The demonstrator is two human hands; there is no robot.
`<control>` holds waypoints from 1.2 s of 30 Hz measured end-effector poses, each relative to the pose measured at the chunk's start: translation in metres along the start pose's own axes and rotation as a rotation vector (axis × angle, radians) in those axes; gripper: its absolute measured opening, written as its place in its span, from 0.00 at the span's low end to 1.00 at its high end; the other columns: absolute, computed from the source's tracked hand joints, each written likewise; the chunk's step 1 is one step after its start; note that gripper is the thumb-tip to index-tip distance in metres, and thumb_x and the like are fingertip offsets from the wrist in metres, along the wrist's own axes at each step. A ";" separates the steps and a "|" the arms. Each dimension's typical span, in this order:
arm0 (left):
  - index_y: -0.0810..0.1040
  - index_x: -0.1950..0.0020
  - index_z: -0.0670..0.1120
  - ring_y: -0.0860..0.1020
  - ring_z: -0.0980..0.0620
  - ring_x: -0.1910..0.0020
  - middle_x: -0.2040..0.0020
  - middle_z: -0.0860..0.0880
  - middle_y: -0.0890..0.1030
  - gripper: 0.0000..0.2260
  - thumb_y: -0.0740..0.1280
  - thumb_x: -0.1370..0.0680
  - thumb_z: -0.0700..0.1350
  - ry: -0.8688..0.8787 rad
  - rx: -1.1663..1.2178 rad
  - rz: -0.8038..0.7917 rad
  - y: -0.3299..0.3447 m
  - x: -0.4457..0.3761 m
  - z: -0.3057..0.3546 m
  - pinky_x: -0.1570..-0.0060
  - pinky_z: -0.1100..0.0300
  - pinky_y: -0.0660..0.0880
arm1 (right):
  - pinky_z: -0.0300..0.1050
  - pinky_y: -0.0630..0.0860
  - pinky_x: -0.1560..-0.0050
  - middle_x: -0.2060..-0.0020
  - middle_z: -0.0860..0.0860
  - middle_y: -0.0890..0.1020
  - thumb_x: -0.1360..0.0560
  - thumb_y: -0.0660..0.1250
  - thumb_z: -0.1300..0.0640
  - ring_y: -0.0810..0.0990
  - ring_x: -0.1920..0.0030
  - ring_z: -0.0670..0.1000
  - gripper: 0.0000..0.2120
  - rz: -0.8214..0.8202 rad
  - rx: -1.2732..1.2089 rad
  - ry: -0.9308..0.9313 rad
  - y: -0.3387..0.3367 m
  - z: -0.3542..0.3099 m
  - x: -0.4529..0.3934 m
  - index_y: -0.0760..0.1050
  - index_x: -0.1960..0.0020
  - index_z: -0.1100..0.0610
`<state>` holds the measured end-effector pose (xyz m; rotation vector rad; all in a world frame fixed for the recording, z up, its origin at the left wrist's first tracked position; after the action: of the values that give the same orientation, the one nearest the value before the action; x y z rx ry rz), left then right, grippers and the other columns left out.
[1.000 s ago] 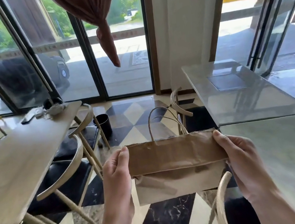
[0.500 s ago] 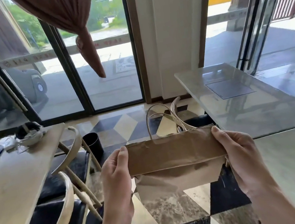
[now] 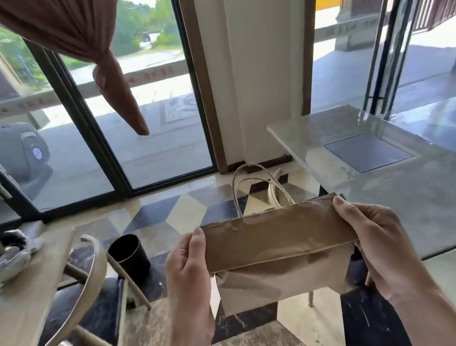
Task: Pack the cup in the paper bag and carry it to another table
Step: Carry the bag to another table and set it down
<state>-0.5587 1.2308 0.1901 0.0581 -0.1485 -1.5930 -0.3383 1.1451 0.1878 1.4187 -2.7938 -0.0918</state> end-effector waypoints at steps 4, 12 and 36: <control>0.80 0.57 0.42 0.75 0.52 0.65 0.66 0.49 0.78 0.13 0.61 0.18 0.46 -0.013 0.037 -0.027 0.046 -0.071 0.005 0.66 0.55 0.71 | 0.47 0.70 0.65 0.71 0.56 0.76 0.20 0.64 0.44 0.74 0.68 0.56 0.28 0.007 0.043 -0.037 0.003 0.001 -0.082 0.75 0.61 0.70; 0.78 0.58 0.42 0.71 0.50 0.62 0.62 0.44 0.72 0.13 0.60 0.18 0.46 -0.013 0.075 -0.051 0.114 -0.198 0.015 0.71 0.59 0.70 | 0.48 0.69 0.61 0.72 0.53 0.75 0.19 0.63 0.48 0.73 0.67 0.53 0.26 0.026 0.052 -0.047 0.018 -0.012 -0.219 0.74 0.67 0.67; 0.77 0.59 0.42 0.69 0.49 0.62 0.64 0.48 0.72 0.17 0.60 0.18 0.51 -0.048 -0.044 -0.633 0.297 -0.578 -0.016 0.60 0.52 0.64 | 0.53 0.60 0.57 0.66 0.57 0.68 0.27 0.69 0.35 0.63 0.64 0.58 0.40 0.597 0.046 0.006 0.083 0.028 -0.502 0.60 0.63 0.73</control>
<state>-0.2452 1.8000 0.1810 0.0343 -0.1397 -2.2302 -0.1098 1.6001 0.1744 0.5343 -3.0867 -0.0166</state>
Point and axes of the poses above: each hand's wrist, its own x-axis away from the middle knuckle, its own y-axis out of the palm, z = x × y, the point moved 1 cm from there along -x, towards the middle knuckle
